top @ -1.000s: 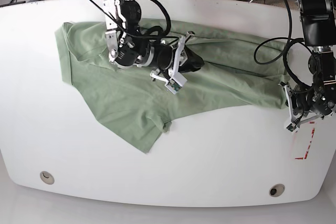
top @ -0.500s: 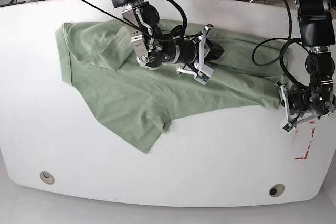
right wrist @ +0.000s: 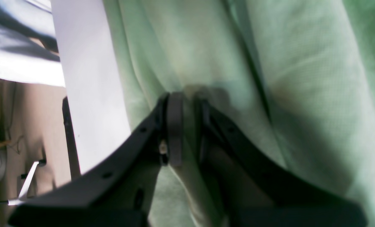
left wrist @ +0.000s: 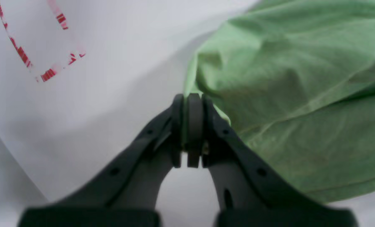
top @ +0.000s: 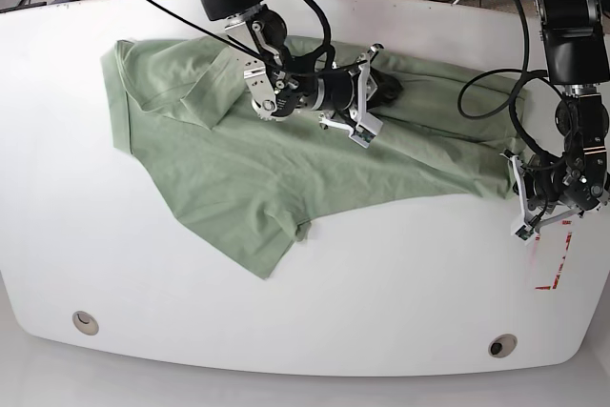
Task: Layout the t-shirt on the table in an organized manner, then fold the t-shirt properly
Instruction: 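Release the collar corner and swing the right gripper over the polo, then grasp the polo's fabric near the collar with the right gripper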
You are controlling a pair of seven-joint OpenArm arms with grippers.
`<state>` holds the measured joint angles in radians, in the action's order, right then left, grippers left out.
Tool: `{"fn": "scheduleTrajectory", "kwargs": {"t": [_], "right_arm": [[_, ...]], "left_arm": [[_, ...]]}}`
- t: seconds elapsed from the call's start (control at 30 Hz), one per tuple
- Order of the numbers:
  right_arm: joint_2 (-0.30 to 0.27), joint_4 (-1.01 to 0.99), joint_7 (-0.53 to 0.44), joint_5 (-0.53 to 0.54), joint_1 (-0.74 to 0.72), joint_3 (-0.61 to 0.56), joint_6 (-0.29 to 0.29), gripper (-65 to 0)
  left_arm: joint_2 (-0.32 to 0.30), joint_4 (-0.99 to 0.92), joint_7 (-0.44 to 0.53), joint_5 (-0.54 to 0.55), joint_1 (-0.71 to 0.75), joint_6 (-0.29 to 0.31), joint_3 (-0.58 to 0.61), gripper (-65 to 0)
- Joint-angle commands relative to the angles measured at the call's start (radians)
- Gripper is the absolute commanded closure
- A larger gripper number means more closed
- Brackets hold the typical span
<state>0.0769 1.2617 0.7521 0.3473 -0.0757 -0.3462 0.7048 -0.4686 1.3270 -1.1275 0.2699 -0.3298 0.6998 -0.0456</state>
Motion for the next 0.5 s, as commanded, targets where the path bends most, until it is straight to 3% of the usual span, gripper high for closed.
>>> {"fn": "scheduleTrajectory", "kwargs": {"t": [0.0, 0.47], "right_arm": [[-0.022, 0.005, 0.016, -0.023, 0.001, -0.003, -0.007, -6.5], [-0.082, 0.092, 0.045, -0.030, 0.119, -0.004, -0.007, -6.5]], "left_arm": [[-0.015, 0.018, 0.011, 0.004, -0.027, -0.002, -0.007, 0.0], [-0.015, 0.018, 0.014, -0.001, -0.041, -0.002, -0.007, 0.0]]}}
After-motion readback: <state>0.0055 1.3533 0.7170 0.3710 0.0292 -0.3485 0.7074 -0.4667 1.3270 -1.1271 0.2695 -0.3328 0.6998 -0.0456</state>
